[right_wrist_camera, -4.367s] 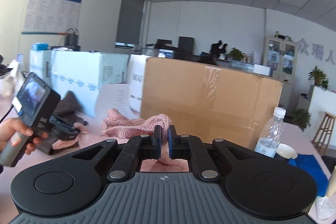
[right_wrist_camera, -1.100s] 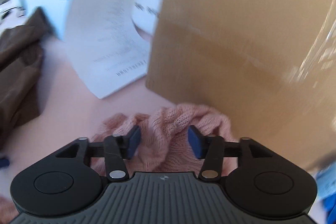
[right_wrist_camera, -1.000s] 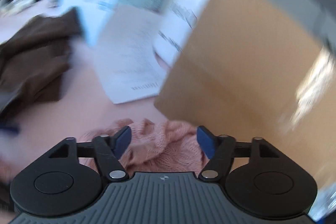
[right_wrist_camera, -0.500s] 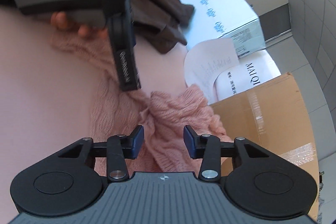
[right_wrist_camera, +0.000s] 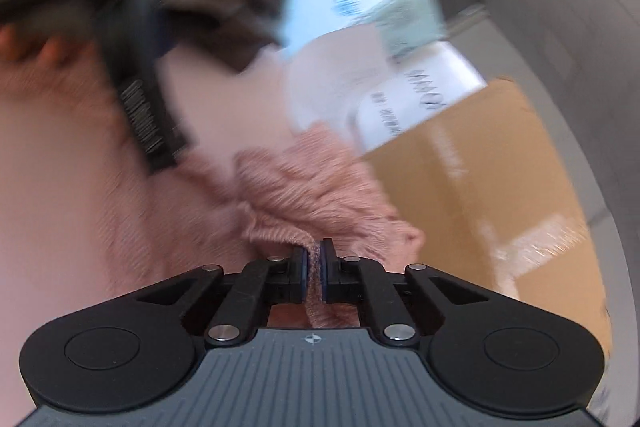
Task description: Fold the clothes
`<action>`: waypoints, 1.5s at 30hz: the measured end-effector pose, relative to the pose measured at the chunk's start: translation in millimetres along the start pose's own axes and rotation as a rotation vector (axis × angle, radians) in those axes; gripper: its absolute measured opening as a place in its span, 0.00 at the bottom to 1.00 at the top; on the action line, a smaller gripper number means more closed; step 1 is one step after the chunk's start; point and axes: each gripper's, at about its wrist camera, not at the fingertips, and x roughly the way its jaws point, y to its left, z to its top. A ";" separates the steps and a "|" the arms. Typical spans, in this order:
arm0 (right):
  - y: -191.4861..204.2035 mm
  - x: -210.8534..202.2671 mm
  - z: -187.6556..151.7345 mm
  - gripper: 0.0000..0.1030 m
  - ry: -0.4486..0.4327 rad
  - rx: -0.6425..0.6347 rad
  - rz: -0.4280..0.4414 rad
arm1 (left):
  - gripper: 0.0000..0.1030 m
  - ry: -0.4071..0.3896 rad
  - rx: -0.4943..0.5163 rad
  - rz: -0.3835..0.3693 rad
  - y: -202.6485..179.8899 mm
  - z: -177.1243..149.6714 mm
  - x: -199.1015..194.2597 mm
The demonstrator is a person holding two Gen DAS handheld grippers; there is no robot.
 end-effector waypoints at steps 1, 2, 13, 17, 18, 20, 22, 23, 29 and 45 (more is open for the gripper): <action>-18.0 -9.9 1.5 0.05 -0.013 0.086 -0.042 | 0.97 0.002 -0.004 -0.002 1.5 0.0 0.2; -32.2 -18.4 0.9 0.05 -0.017 0.140 -0.063 | 0.97 0.005 -0.010 -0.005 3.1 0.2 0.4; -128.8 -92.9 -65.0 0.04 0.196 0.532 -0.221 | 0.97 0.001 -0.009 0.011 3.5 -2.0 -1.7; -122.7 -105.0 -98.1 0.04 0.325 0.579 -0.232 | 0.97 -0.004 0.009 0.016 1.6 -3.5 -4.1; -119.0 -105.9 -105.3 0.04 0.351 0.585 -0.227 | 0.97 -0.006 0.012 0.017 1.2 -3.8 -4.5; -108.3 -103.4 -119.9 0.04 0.405 0.612 -0.194 | 0.97 -0.005 0.015 0.016 0.9 -4.0 -5.1; -97.0 -96.6 -132.8 0.04 0.452 0.624 -0.158 | 0.97 -0.002 0.015 0.013 0.9 -4.1 -5.8; -91.4 -93.2 -139.3 0.05 0.475 0.630 -0.140 | 0.97 0.000 0.014 0.011 1.1 -4.2 -6.3; -64.5 -64.6 -142.1 0.57 0.514 0.536 -0.068 | 0.98 -0.006 0.019 0.011 -0.8 -6.0 -6.9; -39.8 -115.1 -67.9 0.82 -0.130 0.395 -0.120 | 1.00 -0.377 0.156 0.051 -15.5 11.4 -75.3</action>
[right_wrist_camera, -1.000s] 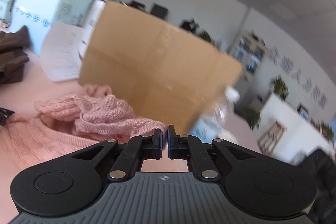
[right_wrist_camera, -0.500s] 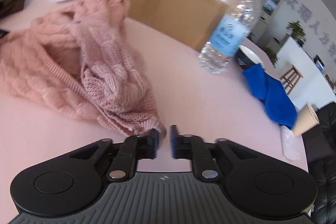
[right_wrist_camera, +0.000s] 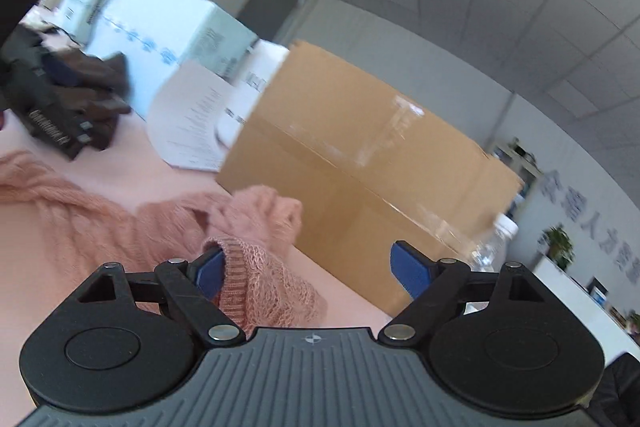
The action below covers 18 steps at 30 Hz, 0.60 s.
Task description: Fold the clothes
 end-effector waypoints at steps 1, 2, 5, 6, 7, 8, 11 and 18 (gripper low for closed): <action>-7.9 -4.0 3.3 0.82 -0.021 0.023 0.009 | 1.00 -0.021 0.006 0.011 -1.5 12.3 -1.6; -16.0 -8.0 6.6 0.82 -0.043 0.047 0.018 | 1.00 -0.037 0.012 0.026 -3.6 25.0 -2.2; -31.8 -16.9 7.4 0.86 -0.057 0.044 -0.081 | 1.00 -0.046 -0.019 0.057 -12.5 62.4 8.4; -35.5 -19.9 5.9 0.86 -0.051 0.030 -0.131 | 1.00 -0.029 -0.057 0.049 -14.8 72.4 16.1; -38.9 -22.6 4.2 0.86 -0.041 0.025 -0.151 | 1.00 0.001 -0.099 0.028 -16.8 79.4 26.2; -43.0 -25.0 1.3 0.86 -0.025 0.024 -0.155 | 1.00 0.034 -0.134 -0.005 -19.1 82.2 37.9; -55.4 -36.1 -10.7 0.89 0.028 0.014 -0.202 | 1.00 0.100 -0.148 -0.100 -27.3 69.2 64.1; -71.4 -52.9 -50.3 0.94 0.187 -0.034 -0.217 | 1.00 0.356 -0.127 -0.223 -33.9 12.1 115.4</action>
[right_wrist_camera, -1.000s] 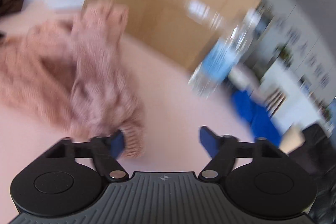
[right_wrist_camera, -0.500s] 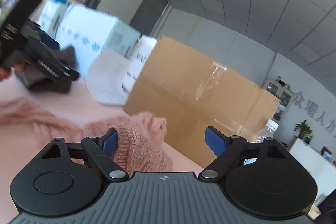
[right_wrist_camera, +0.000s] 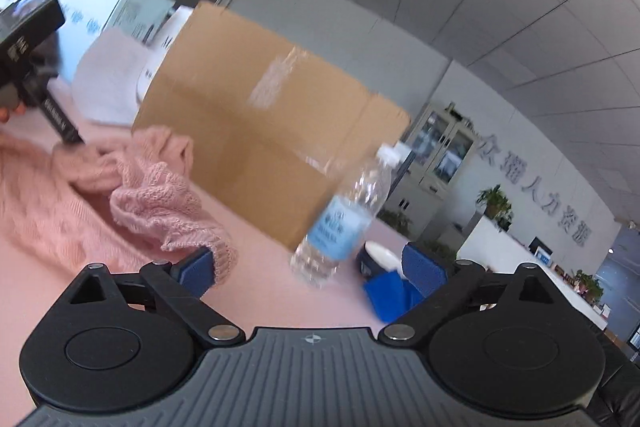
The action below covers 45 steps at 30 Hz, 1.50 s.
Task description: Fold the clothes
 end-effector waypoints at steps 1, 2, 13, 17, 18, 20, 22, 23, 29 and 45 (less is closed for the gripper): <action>-0.2 -6.3 -4.2 0.94 -0.015 -0.030 0.015 | 1.00 0.015 -0.025 -0.016 2.8 -0.1 2.5; -0.3 -9.7 -5.3 0.94 -0.028 -0.042 0.027 | 1.00 0.023 -0.039 -0.023 4.9 -0.6 3.7; -9.0 -37.6 -0.1 0.94 -0.110 -0.164 0.219 | 1.00 0.061 -0.078 0.010 10.7 -7.6 14.8; 30.4 -13.4 35.8 0.92 -0.192 -0.162 0.252 | 1.00 0.059 -0.087 0.019 11.6 -7.0 16.1; 40.7 0.2 44.8 0.90 -0.174 -0.132 0.313 | 1.00 0.057 -0.090 0.022 11.8 -7.0 15.8; 61.2 28.0 62.9 0.66 -0.133 -0.069 0.437 | 1.00 0.045 -0.098 0.033 14.4 -6.8 13.3; 95.2 53.3 74.0 0.46 -0.080 -0.165 0.438 | 1.00 0.021 -0.097 0.049 15.6 -6.8 10.3; 104.0 60.0 73.8 0.46 -0.063 -0.212 0.450 | 1.00 -0.003 -0.088 0.067 15.9 -6.3 8.8; 134.7 81.1 67.7 0.48 0.020 -0.412 0.525 | 1.00 -0.059 -0.045 0.105 16.6 -5.5 4.7; 42.0 125.7 81.8 0.08 0.107 0.117 0.054 | 1.00 -0.028 -0.093 0.124 25.5 -5.0 12.1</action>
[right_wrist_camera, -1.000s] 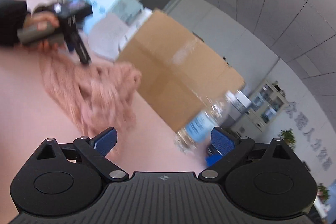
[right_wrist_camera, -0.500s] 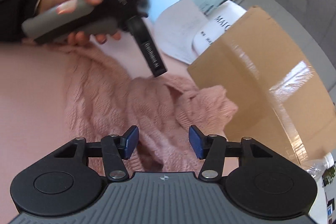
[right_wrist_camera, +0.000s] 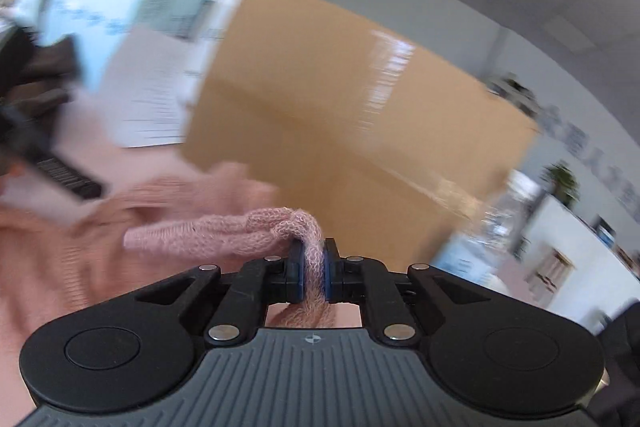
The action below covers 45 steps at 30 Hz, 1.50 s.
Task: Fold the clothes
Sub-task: 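Grasp the sweater sleeve cuff with the right gripper and lay it over the body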
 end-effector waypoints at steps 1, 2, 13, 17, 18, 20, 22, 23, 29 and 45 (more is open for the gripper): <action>-13.7 12.6 -4.1 0.08 0.034 0.032 -0.059 | 1.00 0.001 0.013 0.001 -1.8 -0.8 0.5; -21.9 22.3 -8.1 0.07 0.070 0.050 -0.085 | 1.00 0.003 0.022 0.001 -3.2 -1.4 0.9; -60.1 94.3 -78.2 0.09 0.364 0.133 -0.203 | 1.00 0.053 0.000 0.003 1.1 -2.4 9.8; -67.5 83.8 -70.5 0.57 0.321 0.164 -0.171 | 1.00 0.060 0.015 0.000 -1.5 -4.1 11.4; -73.7 71.0 -64.4 0.57 0.274 0.197 -0.149 | 1.00 0.061 0.015 -0.001 -1.3 -4.2 11.5; -80.4 45.9 -54.4 0.60 0.211 0.233 -0.107 | 1.00 0.059 0.012 -0.007 -0.2 -3.5 10.3; -84.4 18.2 -43.8 0.63 0.147 0.260 -0.058 | 1.00 0.054 0.018 -0.020 0.7 -1.4 6.2; -82.1 5.9 -38.9 0.64 0.125 0.260 -0.028 | 1.00 0.049 0.024 -0.031 1.4 0.3 2.7; -25.3 -69.5 -33.1 0.65 -0.003 0.157 0.432 | 1.00 0.009 0.061 -0.222 17.2 11.7 -41.7; 78.6 -71.7 -54.0 0.05 -0.007 -0.131 0.676 | 1.00 0.031 0.282 -0.040 -10.6 14.2 -31.5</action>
